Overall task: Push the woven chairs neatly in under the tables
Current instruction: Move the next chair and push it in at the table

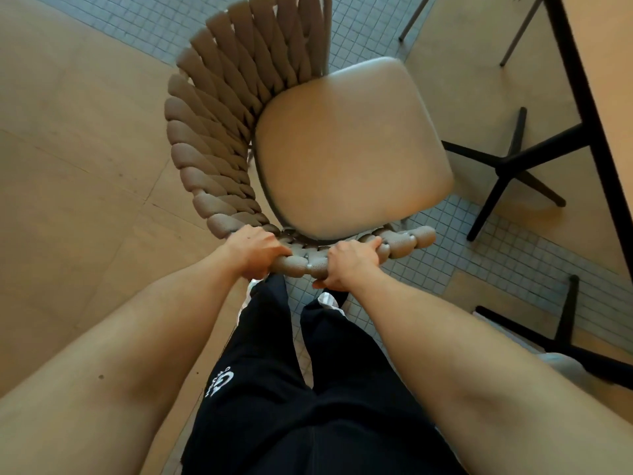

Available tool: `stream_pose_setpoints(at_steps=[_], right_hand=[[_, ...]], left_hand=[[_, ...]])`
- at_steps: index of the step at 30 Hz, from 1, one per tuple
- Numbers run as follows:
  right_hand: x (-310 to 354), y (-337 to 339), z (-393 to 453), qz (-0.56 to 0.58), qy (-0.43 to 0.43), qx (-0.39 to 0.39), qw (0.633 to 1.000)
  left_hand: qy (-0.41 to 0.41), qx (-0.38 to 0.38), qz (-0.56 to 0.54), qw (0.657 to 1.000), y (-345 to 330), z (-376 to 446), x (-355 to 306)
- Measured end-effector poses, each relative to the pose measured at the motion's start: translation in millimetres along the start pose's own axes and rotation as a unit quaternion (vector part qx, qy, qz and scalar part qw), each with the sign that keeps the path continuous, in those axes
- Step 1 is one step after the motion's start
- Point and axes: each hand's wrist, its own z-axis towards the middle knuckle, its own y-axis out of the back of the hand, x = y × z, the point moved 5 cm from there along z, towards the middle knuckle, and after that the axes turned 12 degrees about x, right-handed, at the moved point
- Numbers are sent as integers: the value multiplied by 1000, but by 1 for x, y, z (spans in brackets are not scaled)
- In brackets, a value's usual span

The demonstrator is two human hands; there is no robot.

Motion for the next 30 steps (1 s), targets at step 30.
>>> stream_pose_setpoints(at_steps=[30], right_hand=[[20,24,-25,169,23,-23,985]], left_hand=[[35,13,-75,997,22,-22,44]])
